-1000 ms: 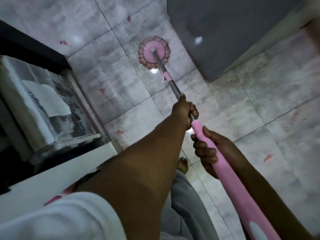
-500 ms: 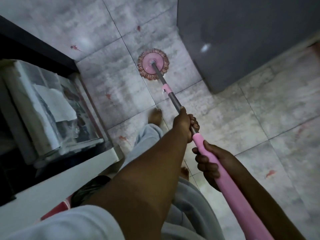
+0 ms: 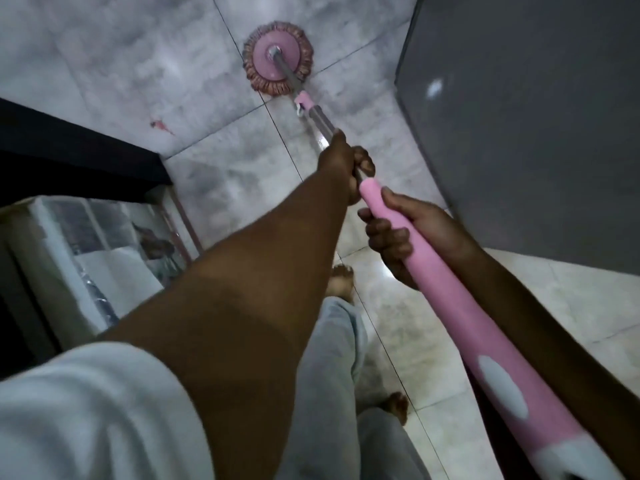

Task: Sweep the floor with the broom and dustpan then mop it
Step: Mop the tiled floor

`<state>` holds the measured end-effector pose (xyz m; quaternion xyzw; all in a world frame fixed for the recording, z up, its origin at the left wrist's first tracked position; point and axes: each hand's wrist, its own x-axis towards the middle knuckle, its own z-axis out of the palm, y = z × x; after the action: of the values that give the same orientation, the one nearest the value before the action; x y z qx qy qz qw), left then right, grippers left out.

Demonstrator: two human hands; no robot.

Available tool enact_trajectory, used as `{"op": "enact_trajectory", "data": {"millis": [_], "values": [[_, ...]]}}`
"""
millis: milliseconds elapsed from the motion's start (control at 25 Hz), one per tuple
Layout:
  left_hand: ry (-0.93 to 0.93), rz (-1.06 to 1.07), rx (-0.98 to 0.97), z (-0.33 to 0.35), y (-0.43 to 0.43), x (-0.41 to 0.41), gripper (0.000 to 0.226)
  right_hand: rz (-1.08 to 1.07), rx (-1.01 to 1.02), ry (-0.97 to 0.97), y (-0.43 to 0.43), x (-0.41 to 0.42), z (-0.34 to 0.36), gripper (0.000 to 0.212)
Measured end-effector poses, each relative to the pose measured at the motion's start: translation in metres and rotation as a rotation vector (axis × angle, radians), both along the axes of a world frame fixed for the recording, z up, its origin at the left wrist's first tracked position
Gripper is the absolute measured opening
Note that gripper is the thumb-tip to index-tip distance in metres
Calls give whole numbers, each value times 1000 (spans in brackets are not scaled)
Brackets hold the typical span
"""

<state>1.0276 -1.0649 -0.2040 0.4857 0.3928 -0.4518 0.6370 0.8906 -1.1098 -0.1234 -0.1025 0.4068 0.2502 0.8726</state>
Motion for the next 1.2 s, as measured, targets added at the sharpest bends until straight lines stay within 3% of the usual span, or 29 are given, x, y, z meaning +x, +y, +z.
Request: {"op": "enact_trajectory", "data": {"millis": [160,320,640,960,1080,1200], "values": [[11,11,9,-6,-1,59,51,-16,22,-11,-1,58,-7,32],[17,0,4,-8,4,50,46,-39,15,-6,6,46,-5,33],[73,-107,8,21,17,-83,52,-86,35,-6,26,-88,25,29],[205,-267,15,71,-7,-271,52,-325,27,137,27,-277,86,34],[225,-297,21,76,-12,-293,52,-315,48,141,21,-297,94,43],[192,-284,21,70,-20,-263,51,-248,10,168,10,-266,81,31]]}}
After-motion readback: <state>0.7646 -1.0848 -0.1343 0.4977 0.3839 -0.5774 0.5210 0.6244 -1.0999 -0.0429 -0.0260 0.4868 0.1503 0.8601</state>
